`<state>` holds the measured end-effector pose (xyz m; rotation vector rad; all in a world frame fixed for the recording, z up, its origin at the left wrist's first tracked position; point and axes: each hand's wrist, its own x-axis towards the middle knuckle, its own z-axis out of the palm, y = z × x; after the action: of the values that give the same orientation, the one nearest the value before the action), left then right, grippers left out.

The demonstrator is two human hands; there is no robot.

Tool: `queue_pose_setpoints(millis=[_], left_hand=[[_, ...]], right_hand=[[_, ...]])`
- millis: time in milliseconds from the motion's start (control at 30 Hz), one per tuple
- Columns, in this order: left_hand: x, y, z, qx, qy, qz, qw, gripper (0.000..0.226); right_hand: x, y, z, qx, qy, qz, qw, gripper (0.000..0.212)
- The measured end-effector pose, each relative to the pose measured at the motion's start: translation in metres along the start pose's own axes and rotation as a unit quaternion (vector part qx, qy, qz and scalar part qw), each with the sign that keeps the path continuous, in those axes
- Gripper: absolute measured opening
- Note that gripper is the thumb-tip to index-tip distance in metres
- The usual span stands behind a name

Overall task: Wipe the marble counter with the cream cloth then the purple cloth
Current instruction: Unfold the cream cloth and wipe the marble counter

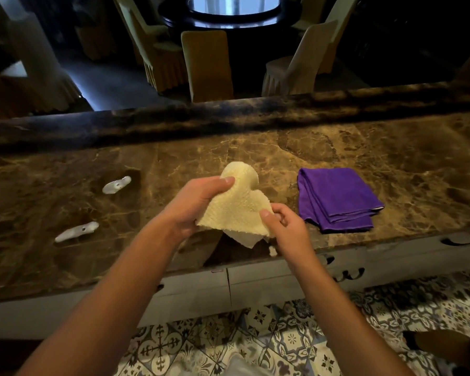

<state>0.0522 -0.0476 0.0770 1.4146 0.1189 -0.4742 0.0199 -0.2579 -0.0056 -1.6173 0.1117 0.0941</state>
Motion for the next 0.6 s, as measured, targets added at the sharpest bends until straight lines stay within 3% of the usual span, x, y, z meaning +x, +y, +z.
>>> queue_pose_setpoints(millis=[167, 333, 433, 600], left_hand=[[-0.026, 0.019, -0.02, -0.036, -0.045, 0.045, 0.997, 0.029], [-0.044, 0.022, -0.053, -0.09, -0.07, 0.071, 0.991, 0.028], [-0.053, 0.021, -0.08, -0.122, -0.089, 0.071, 0.986, 0.036], [-0.065, 0.016, -0.135, -0.142, -0.074, 0.076, 0.984, 0.028]], right_hand=[[-0.004, -0.014, 0.028, 0.19, -0.142, 0.148, 0.96, 0.064], [0.001, -0.024, 0.063, 0.203, -0.29, 0.174, 0.919, 0.091], [0.004, -0.033, 0.094, 0.199, -0.287, 0.167, 0.922, 0.089], [0.018, -0.042, 0.145, 0.225, -0.252, 0.13, 0.932, 0.059]])
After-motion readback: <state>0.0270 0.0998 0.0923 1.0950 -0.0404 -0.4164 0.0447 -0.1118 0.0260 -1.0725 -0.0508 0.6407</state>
